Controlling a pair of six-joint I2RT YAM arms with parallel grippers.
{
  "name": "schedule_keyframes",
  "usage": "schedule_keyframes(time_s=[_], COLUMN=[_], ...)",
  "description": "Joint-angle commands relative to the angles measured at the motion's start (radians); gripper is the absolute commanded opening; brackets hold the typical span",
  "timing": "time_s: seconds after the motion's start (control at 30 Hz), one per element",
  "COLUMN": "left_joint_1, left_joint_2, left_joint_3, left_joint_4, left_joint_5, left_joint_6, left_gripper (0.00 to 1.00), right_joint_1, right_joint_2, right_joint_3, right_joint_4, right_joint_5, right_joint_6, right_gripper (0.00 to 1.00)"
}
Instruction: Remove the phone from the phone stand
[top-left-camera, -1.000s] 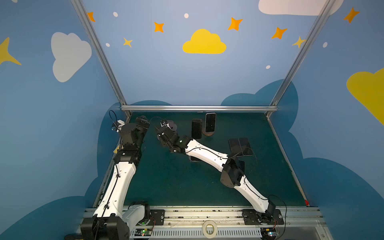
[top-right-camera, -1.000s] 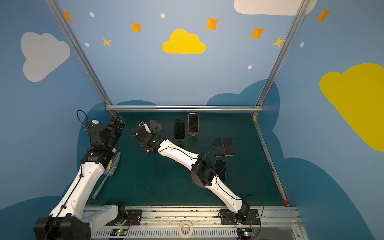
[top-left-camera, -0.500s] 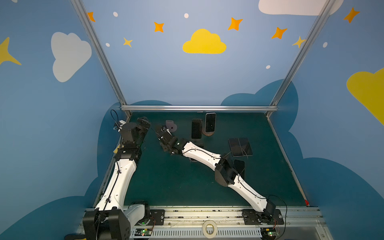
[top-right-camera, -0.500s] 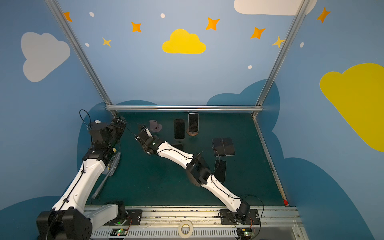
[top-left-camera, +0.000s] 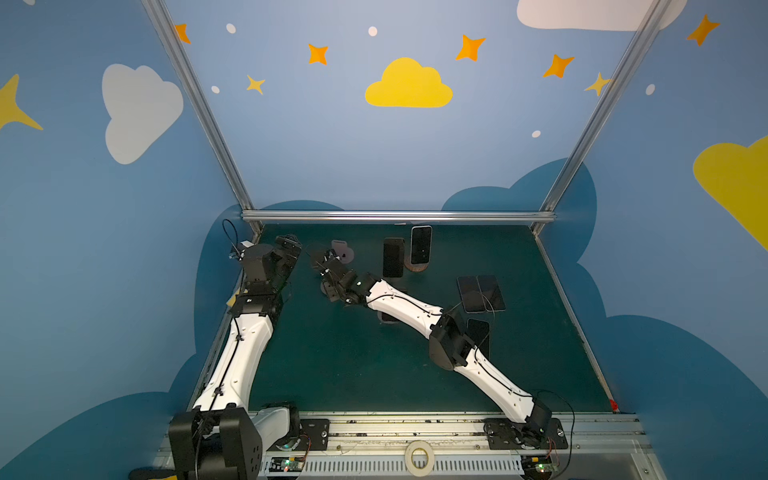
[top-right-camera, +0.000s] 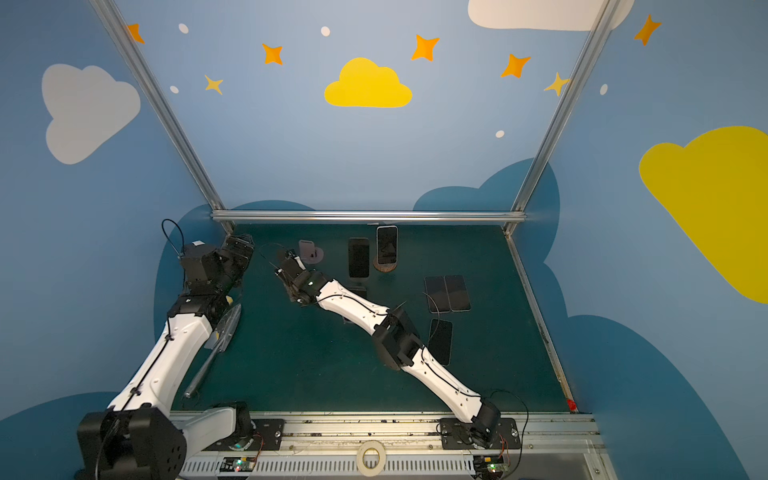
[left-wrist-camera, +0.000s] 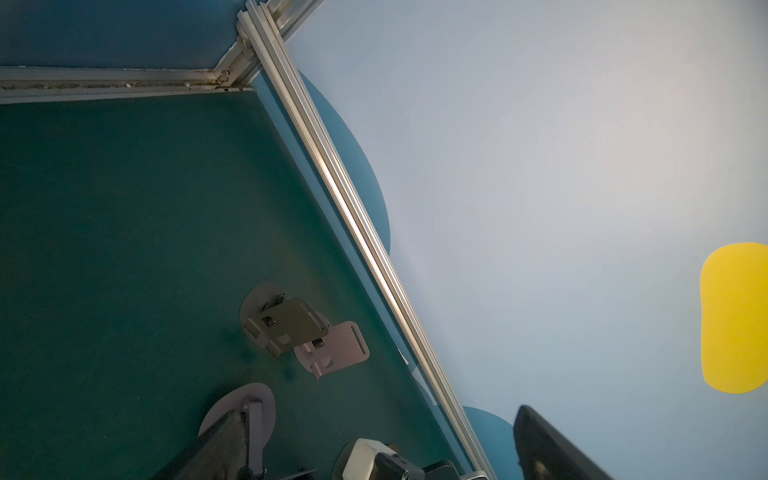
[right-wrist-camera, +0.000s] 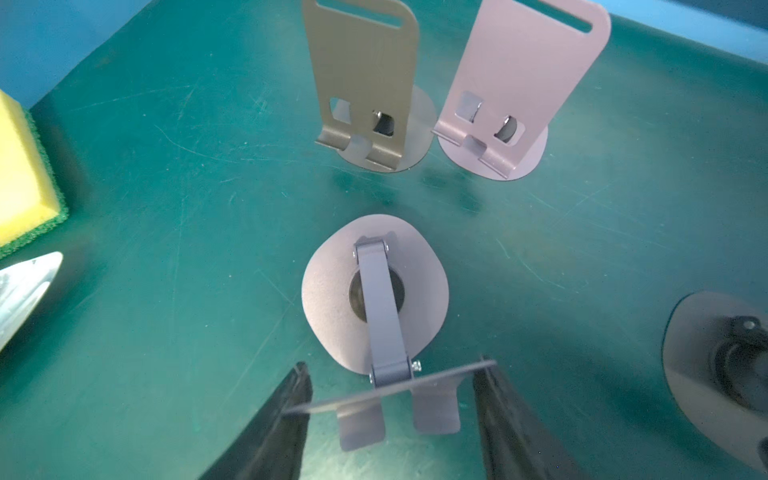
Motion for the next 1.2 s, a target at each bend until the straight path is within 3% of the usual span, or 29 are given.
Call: schedule_keyframes(time_s=[0.0, 0.6, 1.0, 1.17], left_joint_1=[0.005, 0.007, 0.014, 0.013], left_joint_2=[0.006, 0.006, -0.038, -0.029], left_joint_3=[0.016, 0.019, 0.020, 0.023], left_joint_4=[0.022, 0.024, 0.022, 0.037], left_joint_5=[0.010, 0.027, 0.009, 0.045], left_joint_6=[0.001, -0.001, 0.025, 0.003], left_gripper=[1.00, 1.00, 1.00, 1.00], right_joint_1=[-0.009, -0.013, 0.047, 0.077], right_joint_2=[0.014, -0.045, -0.423, -0.673], right_joint_3=[0.028, 0.013, -0.266, -0.586], right_joint_4=[-0.030, -0.062, 0.096, 0.241], right_joint_5=[-0.024, -0.055, 0.037, 0.186], right_joint_6=[-0.007, -0.043, -0.160, -0.222], right_gripper=[0.62, 0.71, 0.73, 0.74])
